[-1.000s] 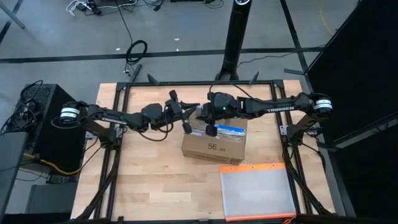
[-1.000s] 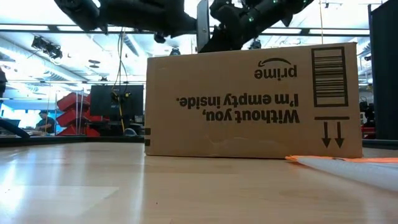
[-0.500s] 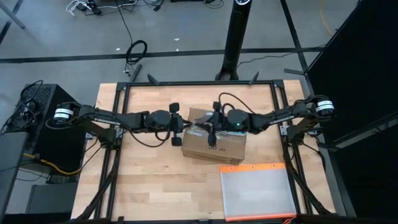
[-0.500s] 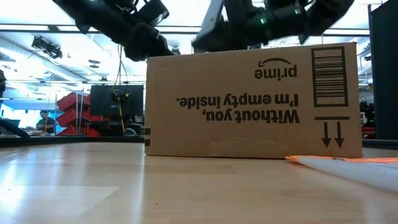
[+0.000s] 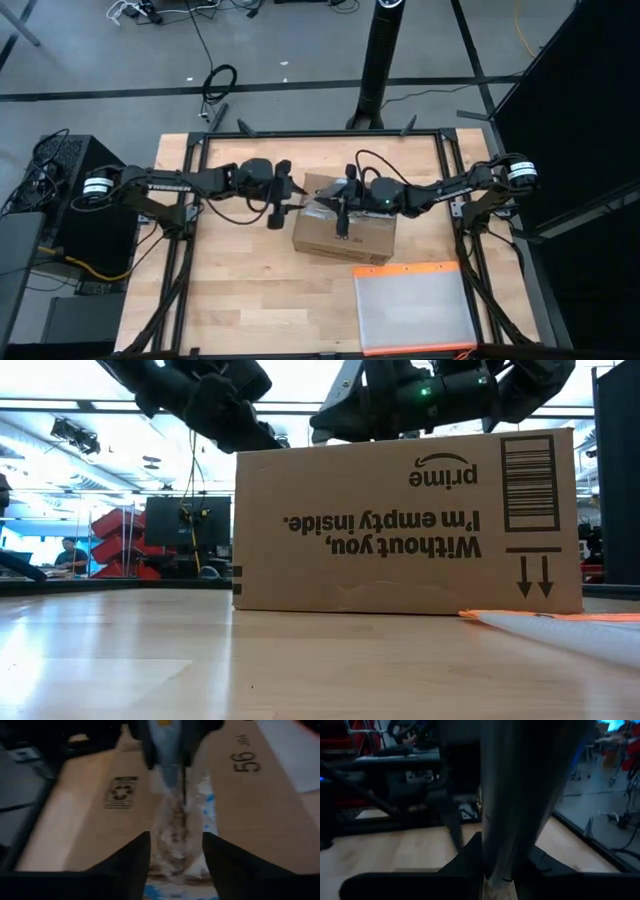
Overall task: Unpack boxes
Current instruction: Open the cardboard box using the cutter
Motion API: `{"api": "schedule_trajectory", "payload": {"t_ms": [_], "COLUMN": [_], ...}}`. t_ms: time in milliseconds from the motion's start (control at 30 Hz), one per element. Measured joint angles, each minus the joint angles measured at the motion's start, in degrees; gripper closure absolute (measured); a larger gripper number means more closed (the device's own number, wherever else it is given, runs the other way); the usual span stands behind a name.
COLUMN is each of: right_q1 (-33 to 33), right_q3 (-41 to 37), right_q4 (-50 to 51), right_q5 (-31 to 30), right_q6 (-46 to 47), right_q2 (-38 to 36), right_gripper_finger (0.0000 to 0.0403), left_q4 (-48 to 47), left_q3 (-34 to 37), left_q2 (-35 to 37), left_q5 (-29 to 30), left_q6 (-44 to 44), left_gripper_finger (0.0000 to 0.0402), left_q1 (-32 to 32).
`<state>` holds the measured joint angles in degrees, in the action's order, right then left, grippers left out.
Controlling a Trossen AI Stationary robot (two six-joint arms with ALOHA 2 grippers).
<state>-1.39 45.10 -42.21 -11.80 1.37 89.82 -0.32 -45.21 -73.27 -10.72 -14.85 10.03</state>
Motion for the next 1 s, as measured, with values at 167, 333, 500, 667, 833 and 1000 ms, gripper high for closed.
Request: {"api": "schedule_trajectory", "payload": {"t_ms": [167, 333, 500, 667, 833, 1000], "right_q1": [-0.13, -0.43, -0.72, -1.27, -0.86, -0.87], "right_q3": [0.33, 0.78, 1.22, 2.9, 3.32, 3.32], "right_q4": [-3.94, -8.01, -12.07, -13.65, -12.86, -12.45], "right_q5": [-0.04, -0.05, -0.06, -0.25, -0.35, -0.96], "right_q6": [0.09, 0.28, 0.47, -0.37, -0.28, -0.32], "right_q2": [3.0, 6.79, 10.57, 12.6, 13.2, 13.2], "right_gripper_finger": [0.036, 0.036, 0.036, 0.036, 0.036, 0.036], "left_q4": [-0.19, -0.01, 0.18, -0.02, -9.46, -13.51], "left_q3": [-0.08, -0.18, -0.29, -0.43, -4.2, -6.92], "left_q2": [-2.09, -3.95, -5.8, -6.45, -3.85, -2.22], "left_q5": [-0.53, -0.51, -0.48, -0.45, -0.82, -2.29], "left_q6": [0.33, 0.72, 1.11, 1.23, 1.08, -0.21], "left_gripper_finger": [0.0201, 0.0198, 0.0194, 0.0193, 0.0188, 0.0193], "left_q1": [0.65, 0.9, 1.15, 1.24, 0.85, -0.57]}}
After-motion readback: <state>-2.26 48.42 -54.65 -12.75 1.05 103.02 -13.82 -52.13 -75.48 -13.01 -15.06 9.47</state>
